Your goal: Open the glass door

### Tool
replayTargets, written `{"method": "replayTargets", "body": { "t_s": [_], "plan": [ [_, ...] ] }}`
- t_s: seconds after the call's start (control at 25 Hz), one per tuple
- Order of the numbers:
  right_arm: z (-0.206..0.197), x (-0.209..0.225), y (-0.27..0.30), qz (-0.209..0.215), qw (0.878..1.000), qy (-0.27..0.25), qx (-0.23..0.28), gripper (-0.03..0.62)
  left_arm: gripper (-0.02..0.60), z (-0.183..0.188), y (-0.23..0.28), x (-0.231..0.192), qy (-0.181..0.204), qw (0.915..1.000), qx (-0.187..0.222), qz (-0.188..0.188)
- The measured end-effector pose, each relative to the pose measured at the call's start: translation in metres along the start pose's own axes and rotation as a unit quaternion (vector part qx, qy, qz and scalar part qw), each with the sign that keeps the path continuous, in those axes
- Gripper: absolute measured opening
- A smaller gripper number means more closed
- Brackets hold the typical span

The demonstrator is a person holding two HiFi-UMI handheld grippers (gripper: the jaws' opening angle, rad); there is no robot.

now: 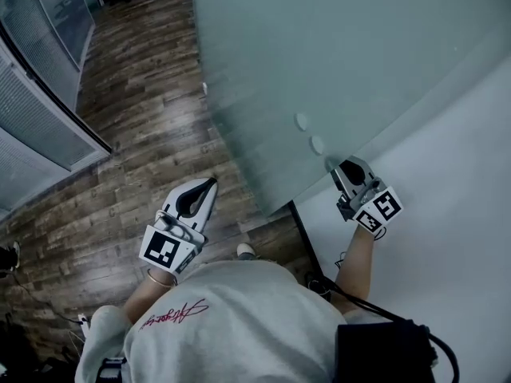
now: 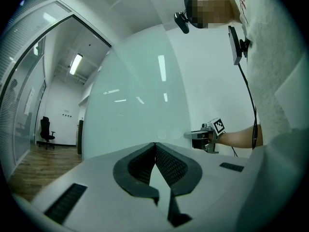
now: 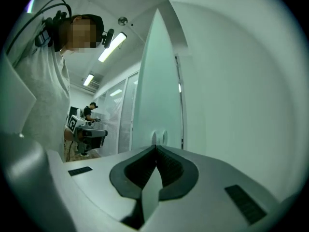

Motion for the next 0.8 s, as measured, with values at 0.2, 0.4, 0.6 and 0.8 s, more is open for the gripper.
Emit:
{"method": "replayTargets", "body": {
  "t_s": [0.2, 0.4, 0.6, 0.8],
  "plan": [
    [0.009, -0.032, -0.031, -0.055, 0.997, 0.037, 0.046, 0.018, 0.012, 0.007, -0.007, 0.000, 0.002, 0.9996, 0.000, -0.028],
    [0.026, -0.078, -0.038, -0.094, 0.994, 0.021, 0.054, 0.018, 0.012, 0.011, -0.025, -0.002, 0.002, 0.9983, 0.007, -0.058],
    [0.041, -0.119, -0.022, -0.101, 0.994, 0.005, 0.044, 0.018, 0.012, 0.014, -0.046, -0.007, 0.005, 0.9976, 0.011, -0.068],
    [0.050, -0.157, -0.006, -0.092, 0.994, 0.006, 0.054, 0.018, 0.012, 0.013, -0.072, -0.011, 0.007, 0.9974, 0.012, -0.071]
  ]
}}
Point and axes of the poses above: the fingertips, and each gripper's own axes: y forward along the fingers, x to its right, z out of its top, the point moved 8 cm from there along -y, backward along the fingers, and after that the axes turned 12 degrees about -y, right-handed, at the moved point
